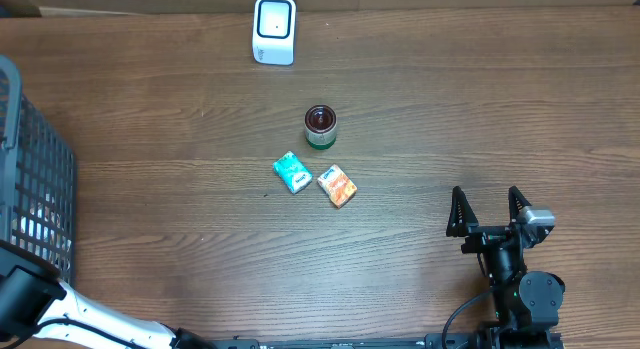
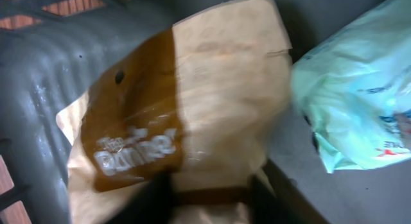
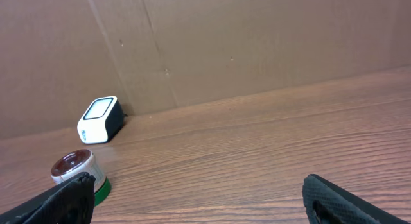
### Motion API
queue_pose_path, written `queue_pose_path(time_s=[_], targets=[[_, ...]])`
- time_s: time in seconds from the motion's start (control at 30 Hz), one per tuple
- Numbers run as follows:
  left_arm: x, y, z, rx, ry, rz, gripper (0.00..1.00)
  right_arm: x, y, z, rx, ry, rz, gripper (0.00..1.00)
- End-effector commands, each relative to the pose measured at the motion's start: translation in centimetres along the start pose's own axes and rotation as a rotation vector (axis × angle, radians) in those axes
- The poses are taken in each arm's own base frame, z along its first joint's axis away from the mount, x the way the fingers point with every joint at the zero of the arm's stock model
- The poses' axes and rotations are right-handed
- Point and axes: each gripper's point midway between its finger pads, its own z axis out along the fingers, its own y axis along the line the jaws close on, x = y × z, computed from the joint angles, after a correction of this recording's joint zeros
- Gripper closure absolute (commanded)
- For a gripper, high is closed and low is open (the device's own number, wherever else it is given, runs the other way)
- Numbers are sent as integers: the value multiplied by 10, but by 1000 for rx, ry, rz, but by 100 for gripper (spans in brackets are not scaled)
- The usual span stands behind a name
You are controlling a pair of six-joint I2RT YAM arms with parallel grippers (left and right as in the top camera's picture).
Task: Scan the item barcode
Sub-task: 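Reach the left gripper into the basket and grasp the brown Pantree bag, then carry the Pantree bag to the scanner and lower it onto the table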
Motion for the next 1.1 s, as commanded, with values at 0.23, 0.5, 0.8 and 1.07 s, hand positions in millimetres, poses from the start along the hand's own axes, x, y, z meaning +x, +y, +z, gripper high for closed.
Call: queue_pose_path(time_s=[0.23, 0.5, 0.8, 1.07], targets=[[17, -7, -3, 37, 83, 59, 96, 2, -1, 0, 1, -2, 0, 0], [-32, -32, -147, 378, -145, 10, 96, 2, -1, 0, 0, -2, 0, 0], [-22, -28, -361, 813, -517, 18, 96, 2, -1, 0, 0, -2, 0, 0], [89, -39, -457, 1012, -610, 322, 96, 2, -1, 0, 1, -2, 0, 0]])
